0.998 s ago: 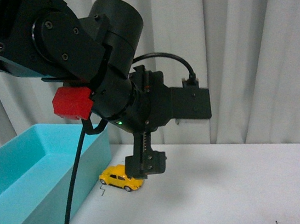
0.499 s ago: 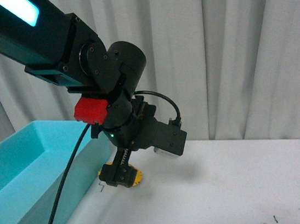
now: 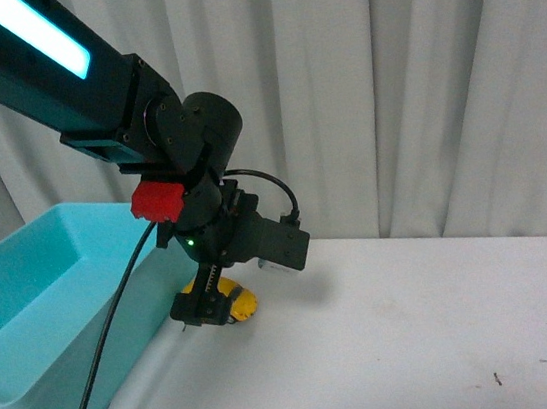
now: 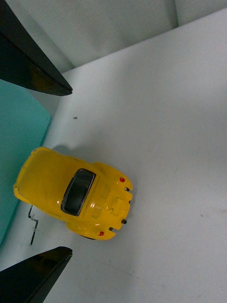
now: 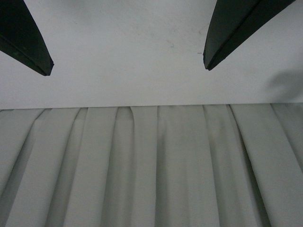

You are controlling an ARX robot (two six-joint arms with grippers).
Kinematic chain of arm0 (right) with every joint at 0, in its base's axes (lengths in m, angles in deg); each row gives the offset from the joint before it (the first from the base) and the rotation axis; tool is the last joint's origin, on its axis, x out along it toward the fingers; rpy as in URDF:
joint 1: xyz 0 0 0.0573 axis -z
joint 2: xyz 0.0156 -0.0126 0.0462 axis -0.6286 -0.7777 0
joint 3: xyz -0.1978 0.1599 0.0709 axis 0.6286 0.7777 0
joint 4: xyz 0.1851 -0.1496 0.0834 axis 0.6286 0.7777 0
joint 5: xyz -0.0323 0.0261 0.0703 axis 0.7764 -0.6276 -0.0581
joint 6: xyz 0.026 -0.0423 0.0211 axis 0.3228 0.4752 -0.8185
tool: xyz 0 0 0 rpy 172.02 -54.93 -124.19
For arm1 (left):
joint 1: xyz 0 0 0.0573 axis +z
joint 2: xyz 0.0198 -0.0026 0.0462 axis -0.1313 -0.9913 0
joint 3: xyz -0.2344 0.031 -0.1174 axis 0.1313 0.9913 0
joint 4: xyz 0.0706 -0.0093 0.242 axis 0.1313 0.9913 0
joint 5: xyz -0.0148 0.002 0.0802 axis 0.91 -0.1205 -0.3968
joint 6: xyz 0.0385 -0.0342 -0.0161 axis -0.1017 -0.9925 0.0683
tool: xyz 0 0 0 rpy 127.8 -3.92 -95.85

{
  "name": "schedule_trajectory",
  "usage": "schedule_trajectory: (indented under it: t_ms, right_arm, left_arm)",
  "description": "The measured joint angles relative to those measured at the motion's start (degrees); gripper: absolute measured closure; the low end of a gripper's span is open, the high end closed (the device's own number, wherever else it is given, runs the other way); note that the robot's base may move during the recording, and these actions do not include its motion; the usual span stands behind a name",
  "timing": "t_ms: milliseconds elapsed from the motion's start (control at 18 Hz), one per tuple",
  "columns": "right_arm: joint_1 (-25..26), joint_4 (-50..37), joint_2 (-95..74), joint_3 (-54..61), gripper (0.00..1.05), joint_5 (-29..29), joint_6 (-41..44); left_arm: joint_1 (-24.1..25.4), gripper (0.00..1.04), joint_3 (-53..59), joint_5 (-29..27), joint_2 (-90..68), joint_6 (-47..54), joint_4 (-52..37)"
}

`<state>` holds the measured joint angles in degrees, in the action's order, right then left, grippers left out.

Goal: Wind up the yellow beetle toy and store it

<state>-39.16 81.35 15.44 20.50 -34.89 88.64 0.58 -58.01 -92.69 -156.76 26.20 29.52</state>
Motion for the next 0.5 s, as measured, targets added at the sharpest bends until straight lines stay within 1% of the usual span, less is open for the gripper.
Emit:
schedule_trajectory:
  t_ms: [277,333,388,499]
  right_arm:
    - [0.0,0.0,0.0,0.0,0.07,-0.02,0.0]
    - [0.0,-0.02,0.0,0.0,0.07,-0.02,0.0]
    - [0.0,-0.02,0.0,0.0,0.07,0.0,0.0]
    - [0.0,0.0,0.0,0.0,0.07,-0.02,0.0]
  left_arm:
    - [2.73,0.07,-0.61,0.59,-2.97,0.04,0.07]
    - [2.99,0.09,-0.76,0.55,-3.26,0.04,-0.07]
    - [3.08,0.19,-1.05,0.55,-3.58,0.02,0.07]
    - [3.08,0.28,-1.44,0.59,-3.98,0.04,-0.07]
